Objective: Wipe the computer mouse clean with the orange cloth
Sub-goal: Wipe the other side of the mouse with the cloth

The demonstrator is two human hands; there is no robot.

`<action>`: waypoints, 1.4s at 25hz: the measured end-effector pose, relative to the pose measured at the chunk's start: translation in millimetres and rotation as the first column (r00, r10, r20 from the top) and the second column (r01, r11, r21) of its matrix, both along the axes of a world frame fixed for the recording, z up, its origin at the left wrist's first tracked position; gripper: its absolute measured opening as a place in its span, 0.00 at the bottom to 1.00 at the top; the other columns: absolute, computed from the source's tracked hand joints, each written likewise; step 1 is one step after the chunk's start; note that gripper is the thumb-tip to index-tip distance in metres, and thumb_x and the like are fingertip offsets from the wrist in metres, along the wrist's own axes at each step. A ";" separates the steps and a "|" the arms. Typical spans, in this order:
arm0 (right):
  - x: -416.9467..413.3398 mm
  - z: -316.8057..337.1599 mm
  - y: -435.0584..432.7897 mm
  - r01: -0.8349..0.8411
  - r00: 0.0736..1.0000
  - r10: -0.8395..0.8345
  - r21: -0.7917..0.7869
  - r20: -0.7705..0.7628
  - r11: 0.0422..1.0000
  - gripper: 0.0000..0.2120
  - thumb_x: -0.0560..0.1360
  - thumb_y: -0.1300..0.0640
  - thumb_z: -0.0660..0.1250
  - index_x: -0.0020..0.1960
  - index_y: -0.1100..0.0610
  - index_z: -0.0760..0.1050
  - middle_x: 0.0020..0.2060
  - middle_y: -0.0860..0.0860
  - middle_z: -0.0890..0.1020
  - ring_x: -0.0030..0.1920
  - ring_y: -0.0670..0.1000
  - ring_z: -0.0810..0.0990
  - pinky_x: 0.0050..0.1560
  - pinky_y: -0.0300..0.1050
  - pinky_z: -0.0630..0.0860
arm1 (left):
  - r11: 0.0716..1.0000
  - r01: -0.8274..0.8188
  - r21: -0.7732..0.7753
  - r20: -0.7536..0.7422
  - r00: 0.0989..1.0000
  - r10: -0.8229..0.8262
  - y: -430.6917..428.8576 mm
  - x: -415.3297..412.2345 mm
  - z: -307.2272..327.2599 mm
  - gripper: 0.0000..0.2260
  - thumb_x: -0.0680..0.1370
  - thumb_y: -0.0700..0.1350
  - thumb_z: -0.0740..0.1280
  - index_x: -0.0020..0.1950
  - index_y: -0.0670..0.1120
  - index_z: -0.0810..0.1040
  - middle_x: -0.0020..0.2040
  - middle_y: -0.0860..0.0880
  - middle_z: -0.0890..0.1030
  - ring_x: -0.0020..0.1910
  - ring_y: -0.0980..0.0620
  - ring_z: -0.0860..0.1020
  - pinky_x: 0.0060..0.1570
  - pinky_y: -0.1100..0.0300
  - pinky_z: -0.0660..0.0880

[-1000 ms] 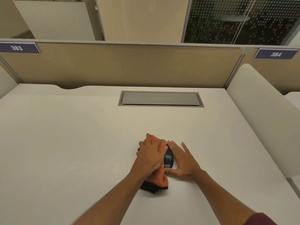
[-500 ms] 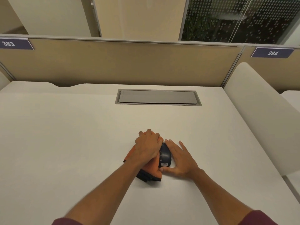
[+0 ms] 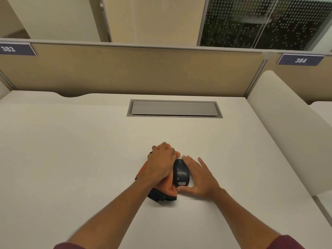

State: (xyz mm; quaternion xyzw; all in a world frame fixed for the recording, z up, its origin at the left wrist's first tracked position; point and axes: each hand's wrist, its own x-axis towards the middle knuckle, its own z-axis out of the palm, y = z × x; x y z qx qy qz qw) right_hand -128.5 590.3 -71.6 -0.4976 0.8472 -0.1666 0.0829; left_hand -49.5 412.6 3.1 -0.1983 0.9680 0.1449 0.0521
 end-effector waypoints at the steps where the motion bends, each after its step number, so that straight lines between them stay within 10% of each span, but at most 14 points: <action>1: -0.3 0.1 -0.3 0.000 1.000 0.000 0.005 0.005 1.000 0.53 0.67 0.22 0.59 0.80 0.50 0.47 0.78 0.46 0.57 0.77 0.41 0.48 0.79 0.50 0.40 | 0.999 0.027 -0.041 0.007 1.000 -0.026 0.3 0.9 2.1 0.17 0.85 0.55 0.52 0.70 0.52 0.70 0.75 0.47 0.64 0.68 0.42 0.67 0.62 0.48 0.71; 9: -0.2 1.2 0.9 0.001 1.000 -0.001 -0.015 0.026 1.000 0.52 0.67 0.22 0.60 0.79 0.48 0.47 0.78 0.44 0.57 0.77 0.40 0.48 0.79 0.52 0.42 | 0.903 0.380 -0.202 0.164 0.922 -0.352 -13.0 1.9 23.2 0.17 0.85 0.55 0.53 0.67 0.50 0.73 0.73 0.47 0.66 0.66 0.39 0.67 0.61 0.45 0.71; 14: 0.9 0.6 2.0 0.010 0.999 -0.009 -0.017 0.038 1.000 0.52 0.67 0.22 0.60 0.79 0.49 0.48 0.78 0.45 0.57 0.77 0.40 0.49 0.79 0.50 0.41 | 0.945 0.225 -0.238 0.186 0.965 -0.183 -14.5 -2.9 16.3 0.17 0.85 0.54 0.55 0.71 0.52 0.70 0.76 0.46 0.62 0.71 0.37 0.64 0.67 0.42 0.67; 32: 0.0 0.1 3.2 -0.011 1.000 0.011 -0.030 0.015 0.999 0.51 0.67 0.22 0.60 0.79 0.48 0.48 0.78 0.44 0.57 0.78 0.40 0.49 0.79 0.51 0.43 | 0.931 0.338 0.137 0.021 0.939 -0.344 -37.3 6.2 0.2 0.16 0.84 0.56 0.56 0.69 0.55 0.72 0.75 0.51 0.65 0.67 0.42 0.67 0.61 0.47 0.68; 35: 0.0 -1.9 2.5 -0.009 1.000 0.009 -0.020 0.010 1.000 0.52 0.67 0.22 0.60 0.80 0.48 0.46 0.78 0.44 0.56 0.77 0.39 0.47 0.79 0.52 0.43 | 0.969 0.160 0.190 -0.097 0.985 -0.143 -25.8 19.6 -5.4 0.18 0.84 0.56 0.54 0.73 0.56 0.70 0.77 0.51 0.63 0.71 0.43 0.66 0.66 0.45 0.67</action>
